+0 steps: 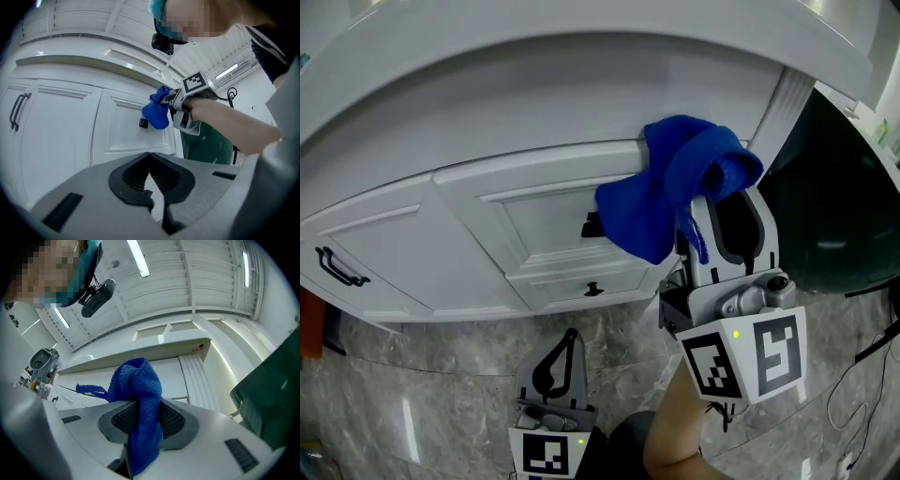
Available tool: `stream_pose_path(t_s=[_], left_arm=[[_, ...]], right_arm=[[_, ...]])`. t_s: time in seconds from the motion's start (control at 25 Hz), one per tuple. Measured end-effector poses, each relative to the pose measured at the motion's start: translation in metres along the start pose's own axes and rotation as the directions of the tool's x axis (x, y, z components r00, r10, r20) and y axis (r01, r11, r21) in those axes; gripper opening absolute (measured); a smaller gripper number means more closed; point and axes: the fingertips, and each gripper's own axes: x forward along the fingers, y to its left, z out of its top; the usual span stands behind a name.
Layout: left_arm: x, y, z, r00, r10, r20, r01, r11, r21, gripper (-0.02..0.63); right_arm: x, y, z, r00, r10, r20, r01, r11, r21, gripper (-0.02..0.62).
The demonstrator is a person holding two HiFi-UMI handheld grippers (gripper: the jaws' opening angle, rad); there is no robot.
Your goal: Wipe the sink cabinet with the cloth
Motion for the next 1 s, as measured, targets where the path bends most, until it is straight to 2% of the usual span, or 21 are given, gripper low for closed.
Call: stream_pose_path(t_s=[0.52,1.0], left_arm=[[0.002,-0.005,0.002,1.000,-0.008,0.013,0.008,1.000,-0.014,0.000],[-0.002,-0.001,0.006,1.000,-0.006,0.017,0.006,1.000,-0.005,0.000]], right_arm=[[-0.009,-0.037,0.005,0.990,-0.139,0.026,0.140,0.989,-0.051,0.117],[-0.016,-0.060,0.008,0.956,-0.285,0.066,0.290,0.954,-0.073,0.117]])
